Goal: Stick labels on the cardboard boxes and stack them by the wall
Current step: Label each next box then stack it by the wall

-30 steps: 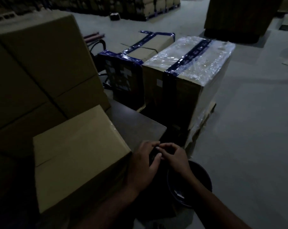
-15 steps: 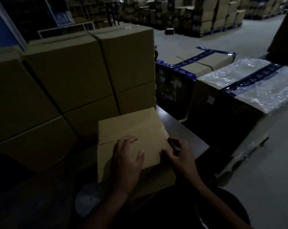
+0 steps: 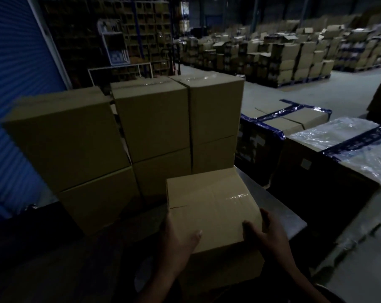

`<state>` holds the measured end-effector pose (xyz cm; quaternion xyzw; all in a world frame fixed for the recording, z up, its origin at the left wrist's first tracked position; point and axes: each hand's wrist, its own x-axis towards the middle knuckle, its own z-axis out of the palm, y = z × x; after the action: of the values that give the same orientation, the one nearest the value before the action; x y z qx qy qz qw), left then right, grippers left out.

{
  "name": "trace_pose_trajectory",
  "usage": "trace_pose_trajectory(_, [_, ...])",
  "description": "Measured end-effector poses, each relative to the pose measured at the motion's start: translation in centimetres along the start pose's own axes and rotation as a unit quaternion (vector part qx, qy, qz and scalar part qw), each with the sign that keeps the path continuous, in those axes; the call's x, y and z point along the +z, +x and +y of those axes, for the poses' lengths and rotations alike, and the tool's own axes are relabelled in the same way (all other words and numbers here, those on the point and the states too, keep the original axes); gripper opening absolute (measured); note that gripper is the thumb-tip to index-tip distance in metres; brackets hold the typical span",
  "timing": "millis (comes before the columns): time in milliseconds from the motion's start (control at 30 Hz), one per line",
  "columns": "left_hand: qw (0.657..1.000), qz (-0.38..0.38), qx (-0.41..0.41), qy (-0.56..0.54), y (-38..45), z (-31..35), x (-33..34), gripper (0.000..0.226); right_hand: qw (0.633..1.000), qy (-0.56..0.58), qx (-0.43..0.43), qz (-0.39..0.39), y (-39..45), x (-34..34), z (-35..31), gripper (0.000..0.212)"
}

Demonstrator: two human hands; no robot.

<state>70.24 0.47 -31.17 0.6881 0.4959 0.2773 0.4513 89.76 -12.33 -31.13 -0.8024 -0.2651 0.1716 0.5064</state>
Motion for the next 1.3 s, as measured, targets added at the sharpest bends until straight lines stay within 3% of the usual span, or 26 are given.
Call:
trace_pose_trajectory(200, [0.994, 0.02, 0.06, -0.088, -2.0, 2.7, -5.8, 0.103, 0.992, 0.05, -0.089, 0.071, -2.5, -0.5, -6.8, 0.071])
trace_pose_trajectory(300, [0.983, 0.035, 0.115, -0.135, -3.3, 5.7, -9.5, 0.106, 0.976, 0.114, -0.137, 0.122, -3.3, -1.2, -11.3, 0.064])
trace_pose_trajectory(367, [0.971, 0.039, 0.156, -0.178, -4.1, 7.4, -11.9, 0.094, 0.962, 0.176, -0.164, 0.13, -3.9, -1.7, -14.3, 0.059])
trace_pose_trajectory(467, [0.954, 0.049, 0.208, -0.21, -4.9, 9.3, -15.5, 0.073, 0.946, 0.229, -0.203, 0.11, -4.5, -2.1, -18.2, 0.059])
trace_pose_trajectory(633, [0.927, 0.082, 0.315, -0.188, -5.7, 11.9, -21.0, 0.088, 0.923, 0.276, -0.253, 0.091, -5.7, -2.2, -24.3, 0.053])
trace_pose_trajectory(833, [0.871, 0.161, 0.441, -0.142, -6.3, 15.5, -26.2, 0.079, 0.892, 0.326, -0.308, 0.051, -6.5, -0.4, -30.5, 0.053])
trace_pose_trajectory(1033, [0.873, 0.187, 0.431, -0.134, -2.0, 17.5, -32.4, 0.104, 0.873, 0.367, -0.321, -0.03, -5.4, 2.9, -36.9, 0.06])
trace_pose_trajectory(1167, [0.862, 0.212, 0.44, -0.138, 1.4, 19.0, -35.9, 0.103, 0.858, 0.388, -0.33, -0.061, -3.0, 5.5, -41.2, 0.047])
trace_pose_trajectory(1300, [0.858, 0.205, 0.442, -0.163, 4.4, 20.5, -38.4, 0.103, 0.848, 0.377, -0.36, -0.091, 0.1, 8.5, -45.1, 0.056])
